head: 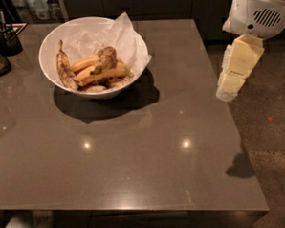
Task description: Pick banana from white bowl
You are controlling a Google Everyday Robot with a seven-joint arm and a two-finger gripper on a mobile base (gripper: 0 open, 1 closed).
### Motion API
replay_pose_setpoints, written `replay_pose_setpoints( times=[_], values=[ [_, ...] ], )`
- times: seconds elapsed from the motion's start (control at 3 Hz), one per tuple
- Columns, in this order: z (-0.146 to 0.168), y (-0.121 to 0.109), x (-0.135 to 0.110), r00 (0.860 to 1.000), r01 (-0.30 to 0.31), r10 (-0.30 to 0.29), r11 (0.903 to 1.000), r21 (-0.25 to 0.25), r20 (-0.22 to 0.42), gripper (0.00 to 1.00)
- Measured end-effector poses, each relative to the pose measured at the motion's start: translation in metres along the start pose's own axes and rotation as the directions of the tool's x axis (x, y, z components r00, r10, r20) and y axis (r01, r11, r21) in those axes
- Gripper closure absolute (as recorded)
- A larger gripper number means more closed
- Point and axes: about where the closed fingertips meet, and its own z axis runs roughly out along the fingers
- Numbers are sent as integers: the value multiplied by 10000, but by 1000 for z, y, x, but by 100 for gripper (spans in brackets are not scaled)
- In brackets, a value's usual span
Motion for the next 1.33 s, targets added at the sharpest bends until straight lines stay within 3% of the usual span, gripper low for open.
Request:
replay_pose_setpoints(
  times=[0.33,0.67,1.0,1.33],
  values=[
    [9,-23,-47,9972,-731,735,9967,-351,121,0],
    [28,-43,-113,9949,-833,872,9937,-756,499,0],
    [28,-50,-129,9931,-727,770,9961,-508,885,0],
    [39,-58,-143,9765,-1573,1699,9825,-1000,1330,0]
  ],
)
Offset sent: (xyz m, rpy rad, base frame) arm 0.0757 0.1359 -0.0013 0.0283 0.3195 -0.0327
